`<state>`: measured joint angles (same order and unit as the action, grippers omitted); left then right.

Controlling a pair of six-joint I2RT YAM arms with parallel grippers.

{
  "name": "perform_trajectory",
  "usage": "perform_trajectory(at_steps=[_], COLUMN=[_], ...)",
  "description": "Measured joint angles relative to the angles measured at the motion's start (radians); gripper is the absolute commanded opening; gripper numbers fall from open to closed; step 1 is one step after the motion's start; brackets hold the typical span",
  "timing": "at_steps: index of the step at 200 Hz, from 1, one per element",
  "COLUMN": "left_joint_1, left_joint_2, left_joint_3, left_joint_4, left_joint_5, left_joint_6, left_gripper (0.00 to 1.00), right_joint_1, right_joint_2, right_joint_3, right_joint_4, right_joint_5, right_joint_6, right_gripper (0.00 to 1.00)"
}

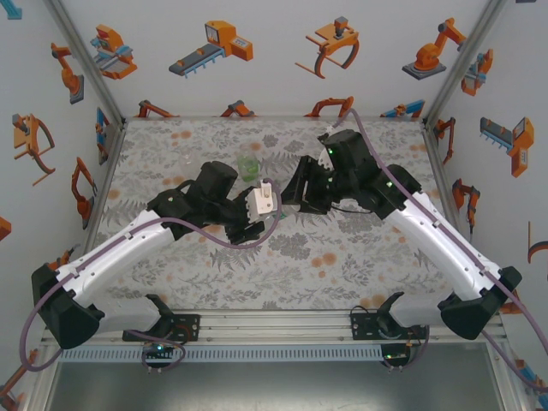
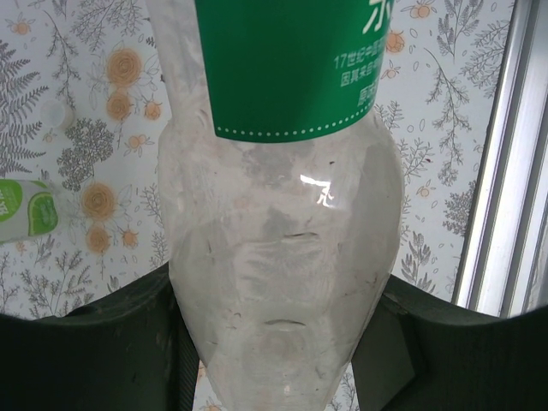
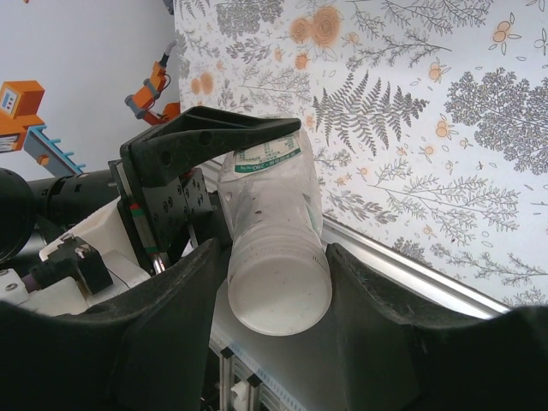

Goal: Screw on the bottle caps

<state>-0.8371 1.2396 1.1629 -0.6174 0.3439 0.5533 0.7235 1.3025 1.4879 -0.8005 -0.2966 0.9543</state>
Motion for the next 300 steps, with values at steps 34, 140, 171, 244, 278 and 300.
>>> perform_trajectory(at_steps=[34,140,171,244,278,300], left_joint_1=[0.000,0.000,0.000,0.000,0.009,0.037], left_joint_2=[0.000,-0.007,-0.007,-0.036,-0.079,-0.100], left_joint_3=[0.000,0.000,0.000,-0.032,-0.051,-0.068], left_joint_4=[0.006,0.049,0.049,0.100,0.127,0.142], left_joint_5=[-0.006,-0.019,-0.019,-0.030,-0.060,-0.077], left_joint_6=[-0.003,-0.025,-0.025,-0.040,-0.074,-0.124], left_gripper=[0.00,0.00,0.07,0.81,0.81,0.81], right_joint_1=[0.000,0.000,0.000,0.000,-0.035,-0.100], right_joint_2=[0.001,0.014,0.014,0.035,0.107,0.170], right_joint_3=[0.000,-0.002,-0.004,0.013,0.070,0.122], right_joint_4=[0.002,0.006,0.012,-0.031,-0.086,-0.130], right_joint_5=[0.002,-0.025,-0.023,0.047,0.091,0.122], right_joint_6=[0.002,0.019,0.017,-0.075,-0.179,-0.263], right_gripper=[0.51,0.46,0.35,0.14,0.12,0.12])
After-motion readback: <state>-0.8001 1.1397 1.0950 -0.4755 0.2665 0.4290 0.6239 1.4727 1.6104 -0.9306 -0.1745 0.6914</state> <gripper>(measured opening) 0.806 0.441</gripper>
